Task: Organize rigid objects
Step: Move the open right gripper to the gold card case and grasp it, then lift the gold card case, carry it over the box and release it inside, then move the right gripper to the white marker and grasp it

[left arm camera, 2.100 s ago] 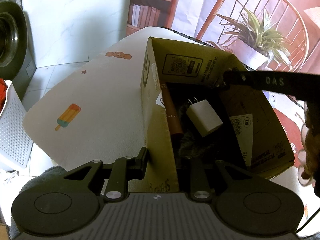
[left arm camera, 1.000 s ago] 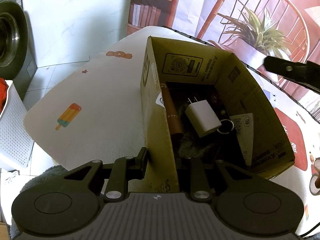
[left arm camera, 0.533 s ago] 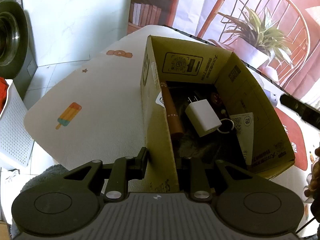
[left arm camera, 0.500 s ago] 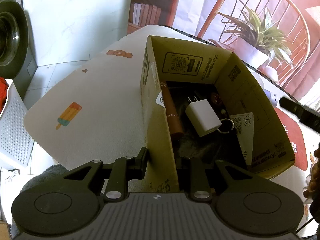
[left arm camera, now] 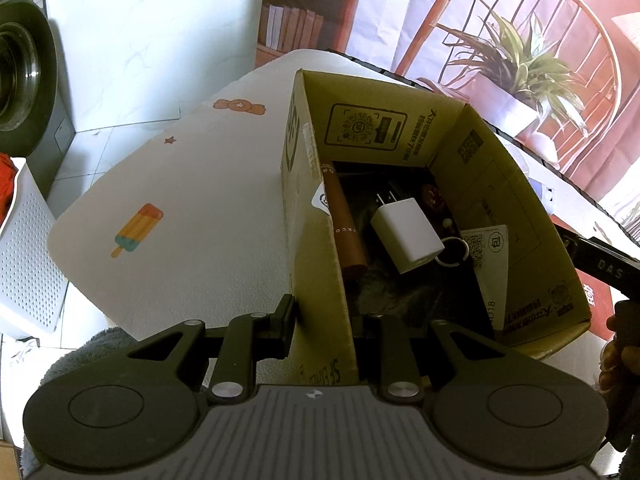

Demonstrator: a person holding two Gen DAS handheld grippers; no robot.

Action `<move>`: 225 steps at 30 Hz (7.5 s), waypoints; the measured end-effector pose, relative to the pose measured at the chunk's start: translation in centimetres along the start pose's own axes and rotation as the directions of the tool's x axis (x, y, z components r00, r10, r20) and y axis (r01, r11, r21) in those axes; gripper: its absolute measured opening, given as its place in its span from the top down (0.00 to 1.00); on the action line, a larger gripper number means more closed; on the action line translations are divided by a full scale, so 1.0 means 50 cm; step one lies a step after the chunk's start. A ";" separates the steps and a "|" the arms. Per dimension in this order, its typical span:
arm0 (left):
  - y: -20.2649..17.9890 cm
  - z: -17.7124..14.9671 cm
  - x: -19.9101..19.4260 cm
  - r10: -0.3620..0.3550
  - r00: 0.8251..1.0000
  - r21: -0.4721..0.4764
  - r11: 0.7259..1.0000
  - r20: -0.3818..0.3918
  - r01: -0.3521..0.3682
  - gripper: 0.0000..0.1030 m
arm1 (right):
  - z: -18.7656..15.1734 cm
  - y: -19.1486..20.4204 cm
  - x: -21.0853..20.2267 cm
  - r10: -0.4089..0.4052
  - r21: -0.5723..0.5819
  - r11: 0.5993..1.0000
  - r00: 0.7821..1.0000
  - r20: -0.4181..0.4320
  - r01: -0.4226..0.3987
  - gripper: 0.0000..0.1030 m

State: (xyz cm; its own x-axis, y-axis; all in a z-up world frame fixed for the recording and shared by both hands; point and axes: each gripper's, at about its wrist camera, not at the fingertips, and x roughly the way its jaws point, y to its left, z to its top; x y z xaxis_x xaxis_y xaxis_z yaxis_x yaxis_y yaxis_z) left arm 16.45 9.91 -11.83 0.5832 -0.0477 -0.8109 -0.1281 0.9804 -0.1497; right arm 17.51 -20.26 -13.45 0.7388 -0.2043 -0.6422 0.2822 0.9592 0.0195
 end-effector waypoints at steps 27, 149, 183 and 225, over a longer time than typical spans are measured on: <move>-0.003 -0.002 0.000 0.002 1.000 -0.003 1.000 0.001 -0.002 0.76 | 0.015 0.018 0.135 0.023 -0.045 0.999 0.994 -0.111 -0.028 0.45; -0.004 -0.003 0.000 0.003 1.000 0.000 1.000 0.003 -0.003 0.76 | 0.033 0.235 -0.127 0.447 -0.216 0.860 0.886 -0.121 -0.463 0.42; -0.002 -0.005 0.006 0.011 1.000 -0.004 1.000 -0.009 -0.011 0.75 | 0.067 0.031 0.139 0.229 0.142 0.968 0.961 -0.157 -0.208 0.59; -0.006 -0.006 0.012 0.014 1.000 -0.008 1.000 -0.009 -0.014 0.75 | 0.025 0.067 0.125 0.216 -0.011 0.974 0.936 -0.277 -0.228 0.75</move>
State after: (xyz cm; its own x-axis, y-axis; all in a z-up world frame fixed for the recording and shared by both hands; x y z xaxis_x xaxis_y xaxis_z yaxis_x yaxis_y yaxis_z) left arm 16.61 9.55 -12.43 0.5744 -0.0355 -0.8178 -0.1428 0.9794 -0.1428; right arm 23.83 -18.57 -16.45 0.5834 0.0705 -0.8091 0.0995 0.9825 0.1573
